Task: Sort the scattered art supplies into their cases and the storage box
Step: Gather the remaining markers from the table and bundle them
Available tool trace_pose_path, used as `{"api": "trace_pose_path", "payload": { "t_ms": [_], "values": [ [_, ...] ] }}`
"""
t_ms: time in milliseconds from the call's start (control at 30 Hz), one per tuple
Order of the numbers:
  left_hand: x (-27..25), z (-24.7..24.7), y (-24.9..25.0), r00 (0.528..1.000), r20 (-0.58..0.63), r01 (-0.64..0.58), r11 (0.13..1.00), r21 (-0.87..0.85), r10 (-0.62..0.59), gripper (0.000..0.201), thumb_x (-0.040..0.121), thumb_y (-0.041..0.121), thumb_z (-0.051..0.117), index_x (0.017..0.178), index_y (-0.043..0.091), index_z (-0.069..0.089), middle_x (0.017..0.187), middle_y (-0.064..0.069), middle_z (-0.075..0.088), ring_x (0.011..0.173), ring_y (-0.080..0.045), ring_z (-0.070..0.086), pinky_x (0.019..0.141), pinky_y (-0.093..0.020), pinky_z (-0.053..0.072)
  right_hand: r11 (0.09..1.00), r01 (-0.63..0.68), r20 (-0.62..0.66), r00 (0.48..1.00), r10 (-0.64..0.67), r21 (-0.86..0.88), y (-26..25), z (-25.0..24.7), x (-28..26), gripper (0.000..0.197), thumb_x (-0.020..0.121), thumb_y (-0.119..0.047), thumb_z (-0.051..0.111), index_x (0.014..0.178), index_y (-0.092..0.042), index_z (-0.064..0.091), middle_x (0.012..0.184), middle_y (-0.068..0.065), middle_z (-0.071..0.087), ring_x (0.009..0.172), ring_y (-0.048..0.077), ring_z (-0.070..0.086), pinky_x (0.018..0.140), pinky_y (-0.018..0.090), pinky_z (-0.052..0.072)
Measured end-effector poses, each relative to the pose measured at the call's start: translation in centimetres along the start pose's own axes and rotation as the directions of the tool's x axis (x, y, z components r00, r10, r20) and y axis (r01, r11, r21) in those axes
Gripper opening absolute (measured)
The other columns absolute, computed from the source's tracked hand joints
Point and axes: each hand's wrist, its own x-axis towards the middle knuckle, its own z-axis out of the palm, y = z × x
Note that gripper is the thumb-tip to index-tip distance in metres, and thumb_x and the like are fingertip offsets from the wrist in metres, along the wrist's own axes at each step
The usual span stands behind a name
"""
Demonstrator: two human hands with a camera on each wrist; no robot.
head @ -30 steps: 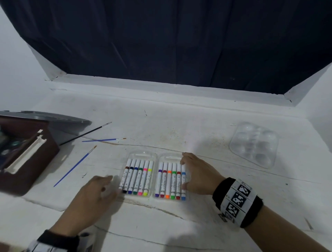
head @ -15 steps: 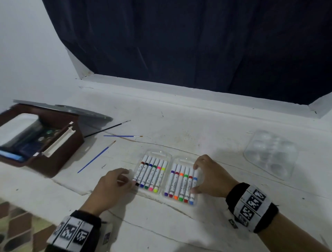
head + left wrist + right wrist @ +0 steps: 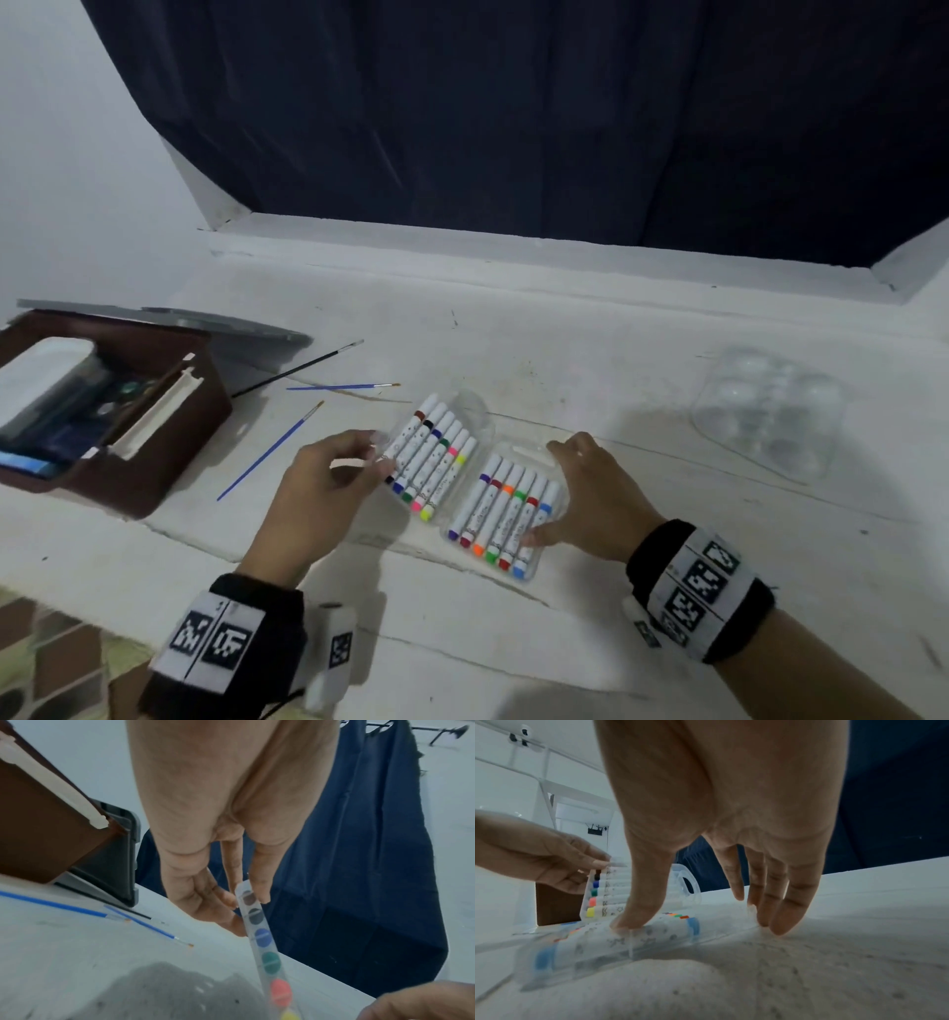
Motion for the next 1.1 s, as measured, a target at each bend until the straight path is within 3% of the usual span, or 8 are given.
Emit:
{"api": "trace_pose_path", "payload": {
  "t_ms": [200, 467, 633, 700, 833, 933, 1000, 1100],
  "values": [
    [4.7, -3.0, 0.6, 0.950, 0.199, -0.287, 0.927, 0.242, 0.242, 0.020, 0.092, 0.015, 0.070, 0.108, 0.027, 0.072, 0.102, 0.018, 0.074, 0.081, -0.003, 0.072, 0.079, -0.025, 0.056, 0.985, -0.167, -0.018, 0.986, 0.166, -0.035, -3.5, 1.2, 0.8, 0.079, 0.068, -0.067, 0.071, 0.126, -0.021, 0.044, 0.124, -0.001, 0.043, 0.115, 0.022, 0.042, 0.095, 0.041, 0.042],
    [10.0, -7.1, 1.8, 0.749, 0.452, -0.645, 0.687, 0.334, 0.483, 0.019, 0.090, 0.018, 0.072, 0.105, 0.028, 0.068, 0.100, 0.016, 0.072, 0.089, -0.001, 0.068, 0.083, -0.034, 0.056, 0.964, -0.246, -0.061, 0.966, 0.252, 0.098, -9.3, 3.2, 3.0, 0.040, 0.087, -0.052, 0.063, 0.100, -0.015, 0.055, 0.100, 0.001, 0.050, 0.089, 0.017, 0.049, 0.083, 0.032, 0.044],
    [9.8, -7.7, -1.0, 0.671, 0.591, -0.713, 0.608, 0.348, 0.448, 0.024, 0.086, 0.034, 0.071, 0.110, 0.029, 0.068, 0.103, 0.014, 0.067, 0.094, -0.010, 0.064, 0.082, -0.035, 0.053, 0.908, -0.278, -0.081, 0.945, 0.317, 0.313, -10.9, 3.8, 2.9, 0.032, 0.088, -0.038, 0.069, 0.111, -0.015, 0.066, 0.099, -0.004, 0.062, 0.081, 0.006, 0.056, 0.065, 0.012, 0.043],
    [9.3, -7.7, -2.6, 0.655, 0.628, -0.720, 0.600, 0.350, 0.419, 0.027, 0.087, 0.043, 0.062, 0.109, 0.031, 0.069, 0.106, 0.014, 0.068, 0.096, -0.014, 0.066, 0.081, -0.034, 0.054, 0.900, -0.251, -0.187, 0.925, 0.331, 0.356, -11.2, 3.9, 2.5, 0.011, 0.090, -0.027, 0.066, 0.087, -0.018, 0.071, 0.089, -0.003, 0.069, 0.076, 0.009, 0.062, 0.065, 0.020, 0.053],
    [8.8, -7.7, -4.5, 0.657, 0.672, -0.701, 0.606, 0.376, 0.343, 0.043, 0.085, 0.040, 0.059, 0.124, 0.025, 0.067, 0.124, 0.005, 0.066, 0.114, -0.020, 0.063, 0.096, -0.036, 0.051, 0.920, -0.179, -0.438, 0.836, 0.330, 0.350, -12.0, 3.6, 2.2, 0.018, 0.083, -0.014, 0.063, 0.068, -0.020, 0.057, 0.067, -0.005, 0.062, 0.064, 0.015, 0.059, 0.060, 0.031, 0.050],
    [9.7, -7.3, -4.3, 0.646, 0.705, -0.708, 0.575, 0.410, 0.293, 0.057, 0.092, 0.040, 0.062, 0.144, 0.022, 0.049, 0.147, 0.003, 0.049, 0.133, -0.019, 0.046, 0.111, -0.032, 0.039, 0.960, -0.061, -0.471, 0.862, 0.188, 0.273, -12.9, 3.2, 3.1, 0.012, 0.081, -0.010, 0.066, 0.084, -0.020, 0.061, 0.086, -0.005, 0.064, 0.083, 0.013, 0.059, 0.073, 0.026, 0.047],
    [10.2, -6.6, -3.9, 0.640, 0.739, -0.712, 0.521, 0.471, 0.208, 0.077, 0.094, 0.044, 0.062, 0.156, 0.017, 0.026, 0.164, 0.004, 0.021, 0.150, -0.018, 0.022, 0.120, -0.030, 0.023, 0.990, -0.036, -0.371, 0.925, 0.084, 0.133, -13.3, 2.9, 4.1, 0.031, 0.086, -0.020, 0.066, 0.116, -0.018, 0.060, 0.120, 0.000, 0.059, 0.112, 0.017, 0.053, 0.094, 0.028, 0.042],
    [10.7, -5.7, -3.8, 0.613, 0.789, -0.714, 0.458, 0.529, 0.043, 0.093, 0.098, 0.047, 0.055, 0.159, 0.011, -0.006, 0.162, 0.006, -0.019, 0.153, -0.018, -0.014, 0.126, -0.035, 0.008, 0.997, -0.014, -0.058, 0.998, 0.010, -0.079, -14.1, 2.2, 5.5, 0.080, 0.093, -0.047, 0.060, 0.154, -0.012, 0.023, 0.164, 0.001, 0.012, 0.151, 0.018, 0.008, 0.120, 0.030, 0.013]
  ]
}}
